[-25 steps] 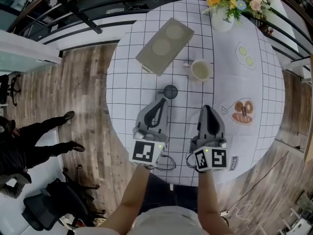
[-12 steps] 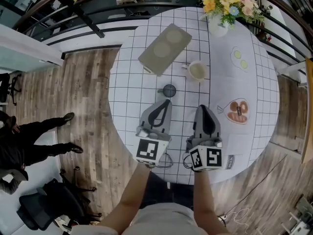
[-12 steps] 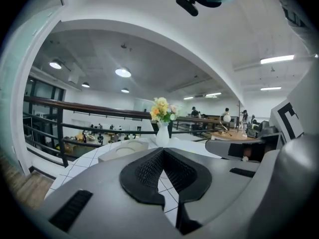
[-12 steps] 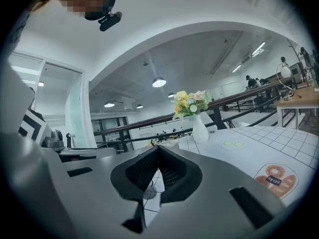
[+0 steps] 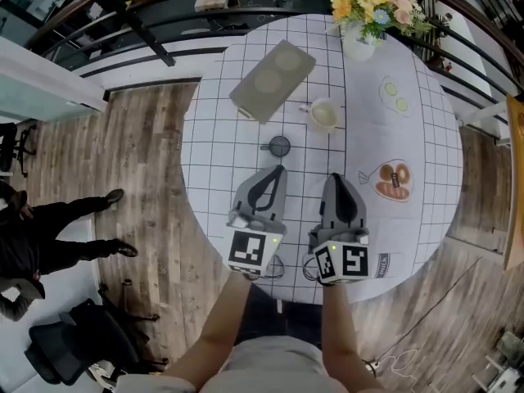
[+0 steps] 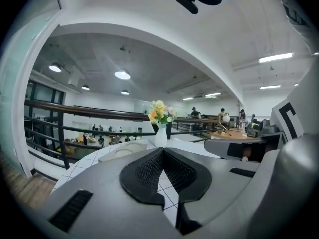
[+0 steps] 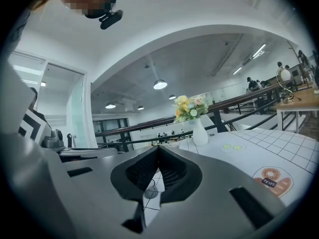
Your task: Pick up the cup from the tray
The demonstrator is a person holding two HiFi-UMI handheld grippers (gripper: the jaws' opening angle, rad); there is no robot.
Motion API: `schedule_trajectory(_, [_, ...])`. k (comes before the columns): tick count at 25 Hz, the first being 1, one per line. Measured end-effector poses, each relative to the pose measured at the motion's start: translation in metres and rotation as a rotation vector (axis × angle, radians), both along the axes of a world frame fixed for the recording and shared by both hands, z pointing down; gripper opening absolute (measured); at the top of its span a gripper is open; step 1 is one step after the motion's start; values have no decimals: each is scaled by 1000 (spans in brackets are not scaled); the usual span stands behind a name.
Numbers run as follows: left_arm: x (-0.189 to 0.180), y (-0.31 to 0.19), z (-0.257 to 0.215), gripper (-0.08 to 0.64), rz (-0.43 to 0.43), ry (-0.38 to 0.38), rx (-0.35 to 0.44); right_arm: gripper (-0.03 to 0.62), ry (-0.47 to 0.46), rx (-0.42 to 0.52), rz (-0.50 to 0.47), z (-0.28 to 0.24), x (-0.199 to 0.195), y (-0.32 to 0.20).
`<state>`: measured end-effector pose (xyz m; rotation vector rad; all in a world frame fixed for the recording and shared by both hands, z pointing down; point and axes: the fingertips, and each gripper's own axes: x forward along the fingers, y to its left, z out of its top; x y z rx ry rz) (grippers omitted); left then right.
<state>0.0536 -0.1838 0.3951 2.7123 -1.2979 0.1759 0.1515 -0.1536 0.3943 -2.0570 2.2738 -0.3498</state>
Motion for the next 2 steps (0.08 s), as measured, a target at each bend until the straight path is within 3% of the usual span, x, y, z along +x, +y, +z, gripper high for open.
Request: schedule_trajectory(2, [-1,4,3,8,3,-20,-15,8,-1,2,-3,-1,-1,3])
